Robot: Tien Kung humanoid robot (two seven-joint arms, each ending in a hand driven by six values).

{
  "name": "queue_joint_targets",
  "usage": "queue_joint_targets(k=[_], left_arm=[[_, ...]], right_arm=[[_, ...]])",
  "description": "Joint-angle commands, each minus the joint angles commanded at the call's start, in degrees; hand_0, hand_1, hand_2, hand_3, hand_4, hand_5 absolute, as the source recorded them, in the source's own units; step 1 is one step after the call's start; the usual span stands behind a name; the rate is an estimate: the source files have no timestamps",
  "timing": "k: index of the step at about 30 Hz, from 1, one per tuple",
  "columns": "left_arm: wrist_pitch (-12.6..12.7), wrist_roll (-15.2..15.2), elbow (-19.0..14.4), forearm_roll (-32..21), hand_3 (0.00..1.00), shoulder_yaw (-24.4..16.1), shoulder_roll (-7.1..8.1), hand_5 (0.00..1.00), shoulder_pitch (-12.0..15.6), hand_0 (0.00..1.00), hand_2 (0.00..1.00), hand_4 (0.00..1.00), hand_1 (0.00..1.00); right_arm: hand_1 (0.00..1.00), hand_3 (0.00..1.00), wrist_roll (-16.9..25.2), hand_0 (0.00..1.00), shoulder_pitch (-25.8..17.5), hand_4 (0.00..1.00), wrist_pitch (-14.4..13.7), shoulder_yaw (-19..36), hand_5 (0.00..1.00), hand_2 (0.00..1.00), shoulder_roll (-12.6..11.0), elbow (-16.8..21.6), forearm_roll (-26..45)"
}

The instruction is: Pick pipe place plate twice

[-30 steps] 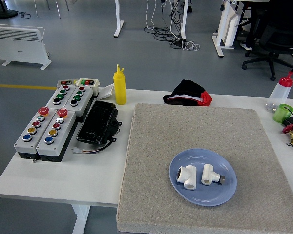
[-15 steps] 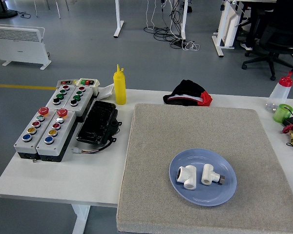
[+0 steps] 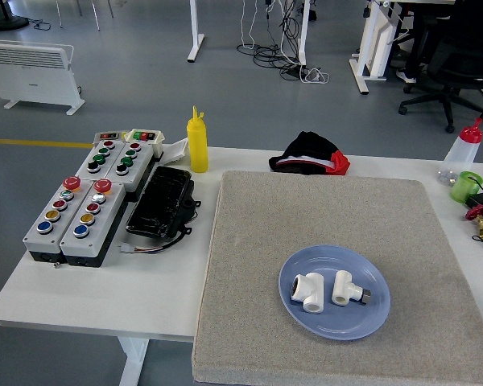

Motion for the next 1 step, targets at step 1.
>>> queue_joint_targets(k=[1], left_arm=[[0.0,0.0,0.0,0.0,0.617,0.0,0.0,0.998,0.0,0.582,0.62,0.461,0.578]], right_arm=[[0.651,0.724,-0.1,0.707,0.0,0.758,0.0,0.1,0.713,0.632,0.0,0.0,0.0]])
